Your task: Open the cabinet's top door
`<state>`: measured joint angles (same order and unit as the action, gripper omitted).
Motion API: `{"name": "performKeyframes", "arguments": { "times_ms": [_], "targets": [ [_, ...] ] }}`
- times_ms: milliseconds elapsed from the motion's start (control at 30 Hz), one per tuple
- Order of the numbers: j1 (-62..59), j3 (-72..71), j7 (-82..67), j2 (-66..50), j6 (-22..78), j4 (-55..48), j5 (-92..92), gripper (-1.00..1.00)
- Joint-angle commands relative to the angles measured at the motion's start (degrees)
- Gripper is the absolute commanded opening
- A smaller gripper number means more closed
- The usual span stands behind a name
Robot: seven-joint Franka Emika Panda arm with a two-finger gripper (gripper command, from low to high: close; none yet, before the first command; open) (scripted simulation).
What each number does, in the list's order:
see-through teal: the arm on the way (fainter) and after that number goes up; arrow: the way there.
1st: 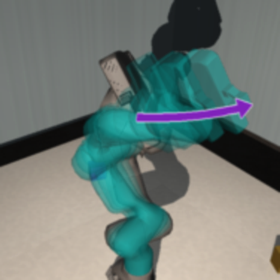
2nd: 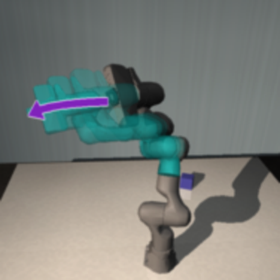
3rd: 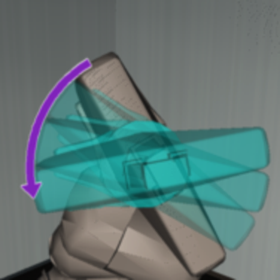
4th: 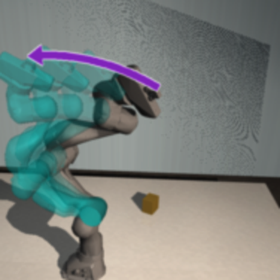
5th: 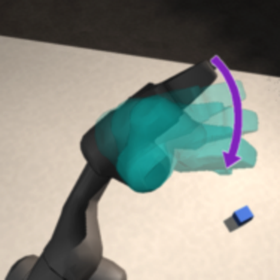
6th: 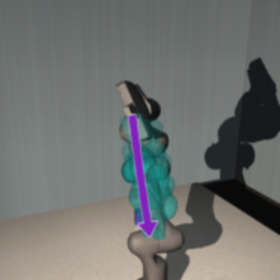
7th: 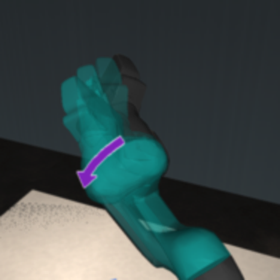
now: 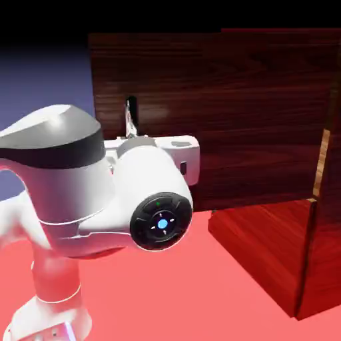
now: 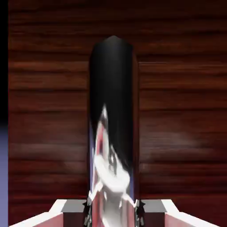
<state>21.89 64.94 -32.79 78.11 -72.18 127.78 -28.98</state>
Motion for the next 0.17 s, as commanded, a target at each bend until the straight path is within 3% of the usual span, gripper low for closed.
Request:
{"name": "performKeyframes", "arguments": {
  "times_ms": [0, 133],
  "targets": [
    [1.79, 0.85, 0.27, -0.14, 1.48, -2.07, 0.48, -1.0],
    [7.16, 3.15, 1.26, -0.37, 5.99, -8.34, 1.57, -1.0]
  ]
}}
